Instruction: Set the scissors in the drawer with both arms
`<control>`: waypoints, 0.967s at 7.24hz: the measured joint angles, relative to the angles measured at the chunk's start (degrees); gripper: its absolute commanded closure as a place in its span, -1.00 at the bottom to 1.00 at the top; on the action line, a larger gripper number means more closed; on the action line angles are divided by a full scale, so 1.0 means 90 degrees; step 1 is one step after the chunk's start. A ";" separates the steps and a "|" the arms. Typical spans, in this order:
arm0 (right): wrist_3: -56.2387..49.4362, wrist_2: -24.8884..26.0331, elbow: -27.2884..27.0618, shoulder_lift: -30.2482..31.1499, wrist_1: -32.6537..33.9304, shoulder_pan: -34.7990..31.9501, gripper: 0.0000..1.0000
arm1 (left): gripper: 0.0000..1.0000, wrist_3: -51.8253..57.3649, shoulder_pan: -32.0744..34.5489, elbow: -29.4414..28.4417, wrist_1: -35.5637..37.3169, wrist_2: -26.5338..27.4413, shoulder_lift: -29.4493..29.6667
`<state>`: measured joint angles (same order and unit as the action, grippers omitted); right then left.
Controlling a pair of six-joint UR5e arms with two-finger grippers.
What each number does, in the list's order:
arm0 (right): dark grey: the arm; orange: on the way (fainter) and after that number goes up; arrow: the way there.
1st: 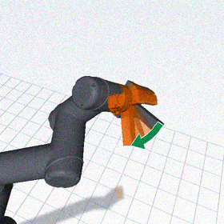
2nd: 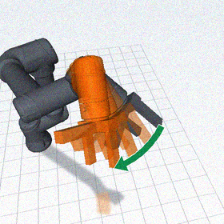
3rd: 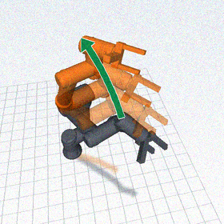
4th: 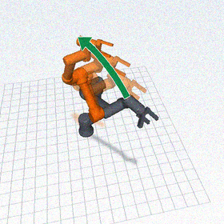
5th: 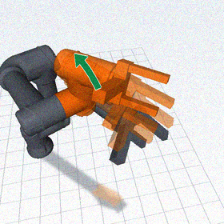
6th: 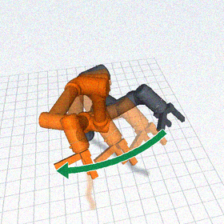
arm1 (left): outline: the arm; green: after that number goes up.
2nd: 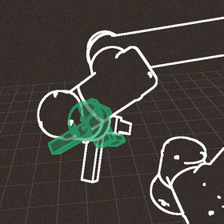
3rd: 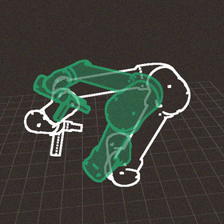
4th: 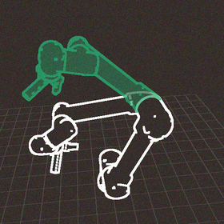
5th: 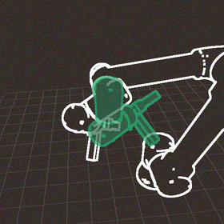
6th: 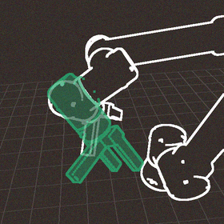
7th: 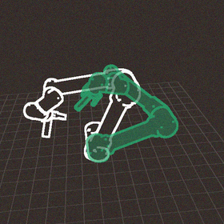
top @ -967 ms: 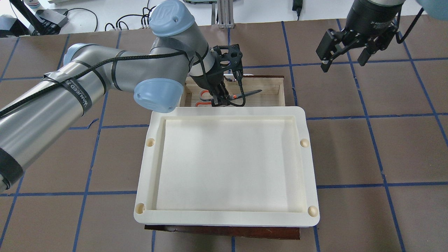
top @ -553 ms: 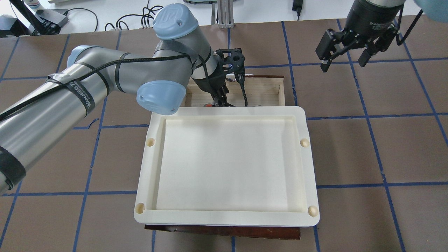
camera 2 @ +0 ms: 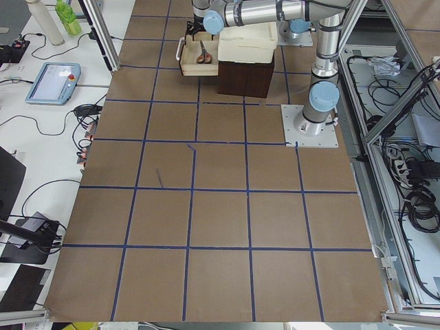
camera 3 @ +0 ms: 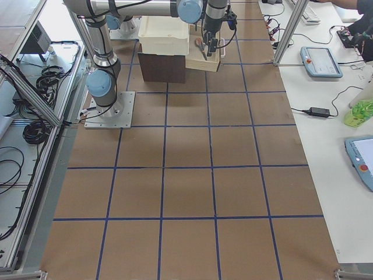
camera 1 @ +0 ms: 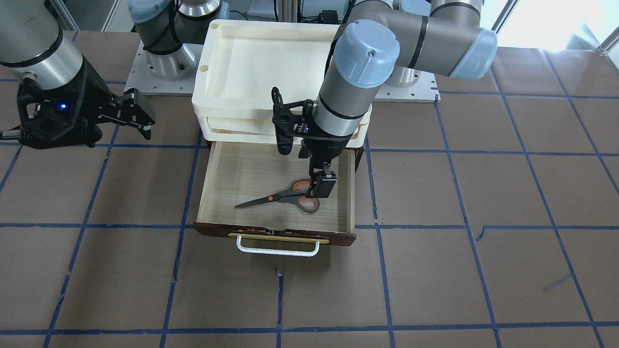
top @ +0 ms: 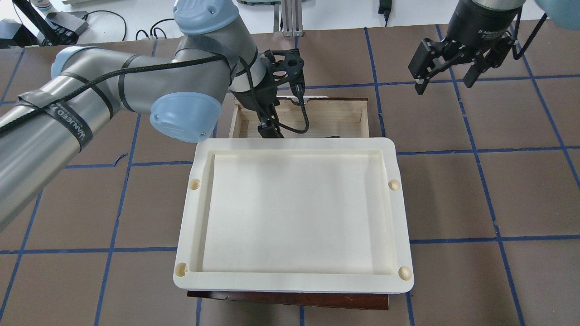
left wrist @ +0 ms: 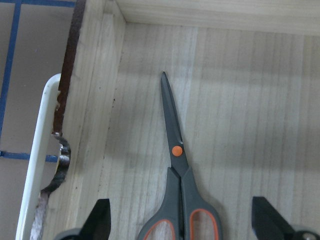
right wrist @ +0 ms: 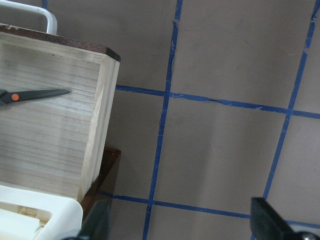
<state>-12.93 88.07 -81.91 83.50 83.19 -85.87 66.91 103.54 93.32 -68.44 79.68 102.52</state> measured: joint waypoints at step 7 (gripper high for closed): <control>-0.0037 -0.0014 0.0000 -0.0004 0.0004 0.0021 -1.00 | -1.00 -0.2249 -0.1502 -0.0260 -0.1749 0.0996 -0.1400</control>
<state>-13.27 87.94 -81.91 83.47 83.23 -85.68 46.66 90.02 90.97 -84.18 88.64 89.92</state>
